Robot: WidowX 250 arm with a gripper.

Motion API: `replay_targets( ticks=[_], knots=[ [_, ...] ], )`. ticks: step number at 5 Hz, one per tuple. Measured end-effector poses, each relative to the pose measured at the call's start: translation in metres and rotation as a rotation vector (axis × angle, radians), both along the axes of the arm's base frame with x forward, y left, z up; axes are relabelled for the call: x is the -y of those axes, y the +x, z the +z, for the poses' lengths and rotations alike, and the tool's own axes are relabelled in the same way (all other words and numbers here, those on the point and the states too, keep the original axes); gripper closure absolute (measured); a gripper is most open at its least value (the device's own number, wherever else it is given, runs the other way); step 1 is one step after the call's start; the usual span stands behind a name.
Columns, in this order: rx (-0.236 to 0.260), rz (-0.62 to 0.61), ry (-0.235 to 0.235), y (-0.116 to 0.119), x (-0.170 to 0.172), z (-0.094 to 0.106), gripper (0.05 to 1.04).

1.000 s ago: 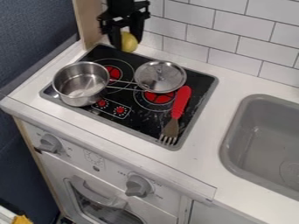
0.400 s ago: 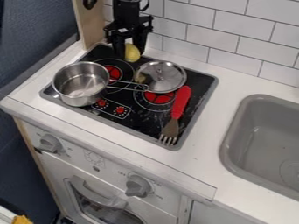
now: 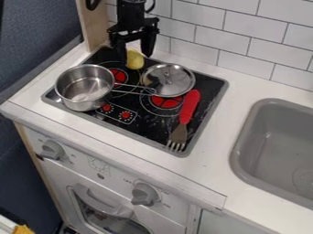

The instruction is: Move the yellow object to over the burner

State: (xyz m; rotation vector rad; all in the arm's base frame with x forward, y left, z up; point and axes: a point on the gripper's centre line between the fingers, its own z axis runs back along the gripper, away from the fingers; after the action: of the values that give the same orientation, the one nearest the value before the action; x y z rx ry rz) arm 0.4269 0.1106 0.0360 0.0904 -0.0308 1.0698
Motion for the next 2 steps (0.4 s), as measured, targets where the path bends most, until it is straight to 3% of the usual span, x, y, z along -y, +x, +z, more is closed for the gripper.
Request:
replay_targets(
  ticks=[2],
  knots=[
    [-0.008,0.001,-0.013,-0.0037,0.0026,-0.0078,0.083]
  ],
)
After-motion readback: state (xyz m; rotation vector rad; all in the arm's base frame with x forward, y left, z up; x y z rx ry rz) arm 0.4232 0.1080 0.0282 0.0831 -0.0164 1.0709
